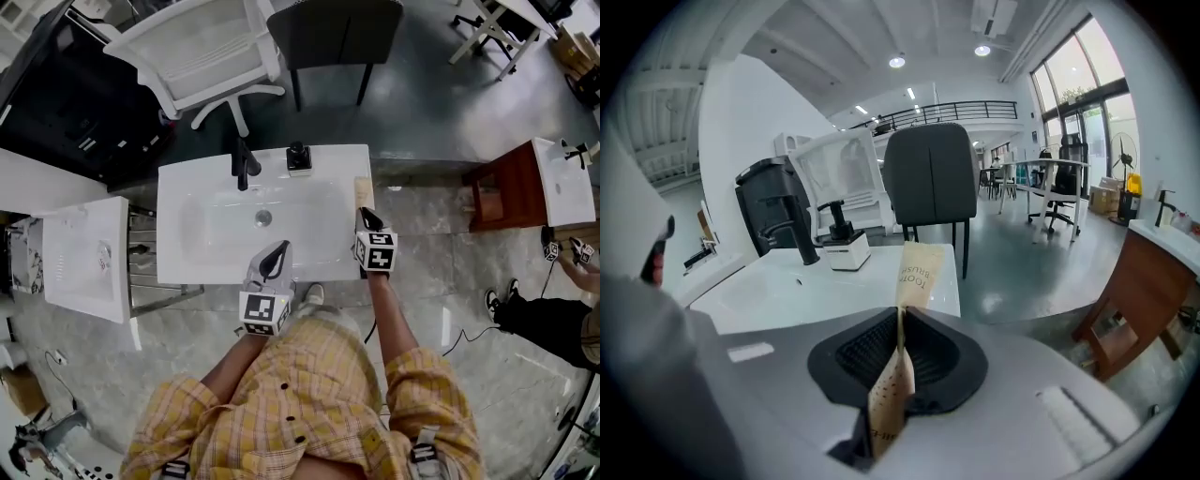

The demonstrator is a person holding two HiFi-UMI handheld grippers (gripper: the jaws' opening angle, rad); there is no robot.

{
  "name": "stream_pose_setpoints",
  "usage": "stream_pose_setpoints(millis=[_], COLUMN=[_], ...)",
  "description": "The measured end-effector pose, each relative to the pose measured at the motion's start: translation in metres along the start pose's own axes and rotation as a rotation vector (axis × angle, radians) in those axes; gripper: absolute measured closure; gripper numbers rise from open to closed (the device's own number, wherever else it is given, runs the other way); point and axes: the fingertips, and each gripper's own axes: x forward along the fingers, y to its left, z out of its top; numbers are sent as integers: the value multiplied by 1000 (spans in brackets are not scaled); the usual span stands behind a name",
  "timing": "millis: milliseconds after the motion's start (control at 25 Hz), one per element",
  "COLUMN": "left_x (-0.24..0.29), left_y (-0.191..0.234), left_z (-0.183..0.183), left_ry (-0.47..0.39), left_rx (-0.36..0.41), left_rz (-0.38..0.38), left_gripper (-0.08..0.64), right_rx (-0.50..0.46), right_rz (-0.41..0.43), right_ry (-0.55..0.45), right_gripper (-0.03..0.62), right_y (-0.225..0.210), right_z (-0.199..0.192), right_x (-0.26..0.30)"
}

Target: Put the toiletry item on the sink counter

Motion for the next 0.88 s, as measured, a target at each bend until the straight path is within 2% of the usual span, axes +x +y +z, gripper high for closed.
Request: stream_pose_setpoints(millis=[320, 880], left_x=[-1, 0], left_y=[4, -1], left_z=[-4, -6], left_ry=[10, 19], left_rx=[-6, -7], left_rz=[8, -1], left_gripper=[560, 560], right_rx=[-6, -37], right_rz=[-15, -29], right_ry=[55, 80], right_gripper=[565, 549], right_y=[-9, -9], right_z=[-14, -19], right_x=[14, 20])
